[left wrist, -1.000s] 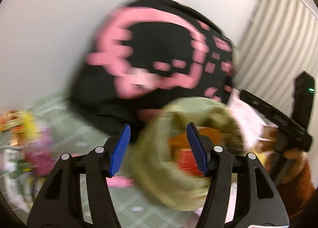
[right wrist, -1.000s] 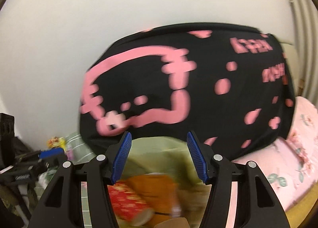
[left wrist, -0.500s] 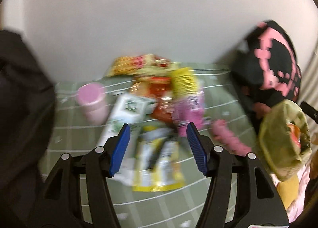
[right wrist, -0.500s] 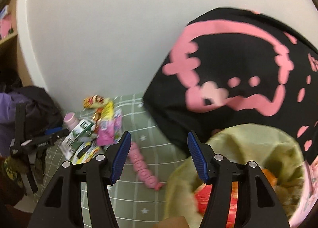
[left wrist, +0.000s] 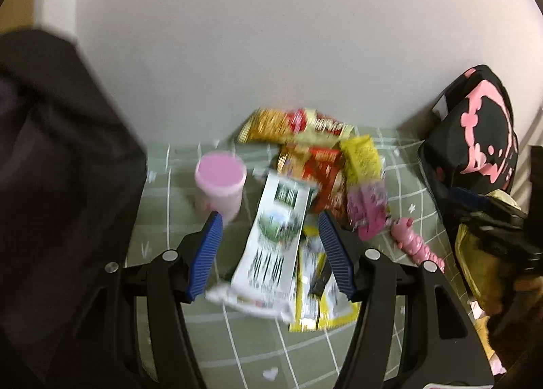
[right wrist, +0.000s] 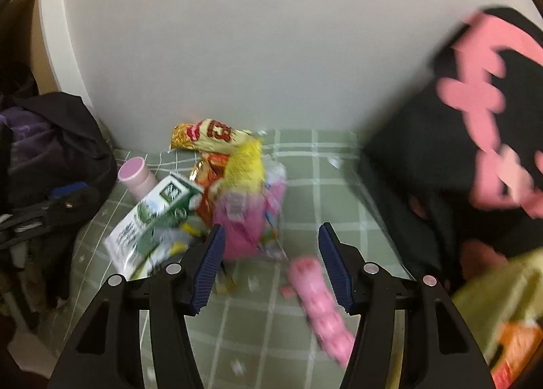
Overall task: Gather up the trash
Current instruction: 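Move both tools back over the remaining snack packets on the table, then grasp the yellow snack packet with the right tool while the left tool grasps the gold snack stick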
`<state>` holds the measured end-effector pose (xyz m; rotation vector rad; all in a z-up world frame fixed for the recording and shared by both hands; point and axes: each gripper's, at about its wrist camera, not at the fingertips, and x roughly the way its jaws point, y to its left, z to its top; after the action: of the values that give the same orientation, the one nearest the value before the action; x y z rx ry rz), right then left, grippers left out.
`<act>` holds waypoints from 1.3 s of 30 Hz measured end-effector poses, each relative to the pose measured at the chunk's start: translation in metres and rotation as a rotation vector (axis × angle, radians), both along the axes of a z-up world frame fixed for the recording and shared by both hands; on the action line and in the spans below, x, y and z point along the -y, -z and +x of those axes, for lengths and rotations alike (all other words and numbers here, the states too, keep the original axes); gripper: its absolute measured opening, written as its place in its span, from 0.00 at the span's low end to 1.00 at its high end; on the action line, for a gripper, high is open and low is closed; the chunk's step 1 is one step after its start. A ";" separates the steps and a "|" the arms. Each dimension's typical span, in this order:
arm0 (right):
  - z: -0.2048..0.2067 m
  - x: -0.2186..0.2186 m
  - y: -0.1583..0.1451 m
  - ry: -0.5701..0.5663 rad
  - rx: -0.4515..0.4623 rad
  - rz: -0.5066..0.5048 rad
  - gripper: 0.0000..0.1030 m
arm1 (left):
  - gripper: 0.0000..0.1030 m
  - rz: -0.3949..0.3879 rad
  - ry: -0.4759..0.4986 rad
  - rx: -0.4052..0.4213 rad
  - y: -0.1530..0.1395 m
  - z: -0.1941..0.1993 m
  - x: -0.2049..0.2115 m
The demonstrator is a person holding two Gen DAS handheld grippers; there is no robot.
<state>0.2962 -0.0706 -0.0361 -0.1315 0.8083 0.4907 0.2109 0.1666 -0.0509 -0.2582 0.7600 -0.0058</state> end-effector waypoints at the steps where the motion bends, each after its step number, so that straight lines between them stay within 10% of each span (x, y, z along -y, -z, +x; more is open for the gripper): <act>1: 0.009 -0.013 0.007 -0.018 -0.003 0.008 0.52 | 0.54 0.016 0.013 0.016 -0.005 0.005 0.000; 13: 0.044 -0.040 0.048 -0.010 -0.083 -0.030 0.20 | 0.54 -0.068 0.068 0.001 -0.004 0.066 -0.009; 23: -0.003 0.018 0.023 0.077 -0.027 -0.030 0.19 | 0.59 -0.342 -0.091 -0.100 0.022 0.139 0.005; 33: -0.018 0.050 0.024 0.096 -0.069 -0.008 0.19 | 0.59 -0.286 -0.229 -0.180 0.042 0.172 0.029; 39: -0.027 0.056 0.011 0.034 -0.031 0.022 0.19 | 0.23 -0.306 -0.264 -0.221 0.044 0.156 0.031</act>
<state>0.2691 -0.1262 -0.0475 -0.0898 0.8342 0.4704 0.3666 0.1359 -0.0952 -0.6576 0.9402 0.1591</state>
